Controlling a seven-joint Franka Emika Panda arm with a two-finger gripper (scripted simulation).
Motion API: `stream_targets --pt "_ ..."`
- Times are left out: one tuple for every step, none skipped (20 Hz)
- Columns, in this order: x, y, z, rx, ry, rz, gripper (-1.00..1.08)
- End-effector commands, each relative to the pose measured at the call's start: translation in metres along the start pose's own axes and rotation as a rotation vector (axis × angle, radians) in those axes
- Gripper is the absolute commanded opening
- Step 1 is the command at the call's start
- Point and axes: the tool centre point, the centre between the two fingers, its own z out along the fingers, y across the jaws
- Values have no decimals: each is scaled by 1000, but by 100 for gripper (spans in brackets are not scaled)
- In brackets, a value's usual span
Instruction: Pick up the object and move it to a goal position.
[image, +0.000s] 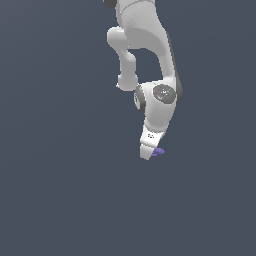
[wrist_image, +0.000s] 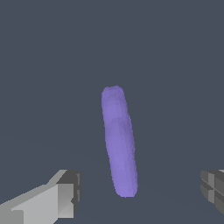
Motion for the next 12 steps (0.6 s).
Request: stream_targets --pt "6 -4 3 1 4 -56 100" --pt "8 -5 4 1 5 -73 100" --pt "9 -7 5 1 6 -89 100" --pt "11 -8 5 1 7 -103 100" --pt "12 -9 6 2 8 -115 100" --pt "13 -9 7 2 9 -125 100" --pt "14 -10 7 2 10 -133 100" --pt "14 -10 7 2 10 -139 100" --pt "15 -11 8 2 11 -144 100" --pt "15 -11 8 2 11 -147 100" --pt "15 -11 8 2 11 -148 100" --pt "15 -11 8 2 10 -142 100"
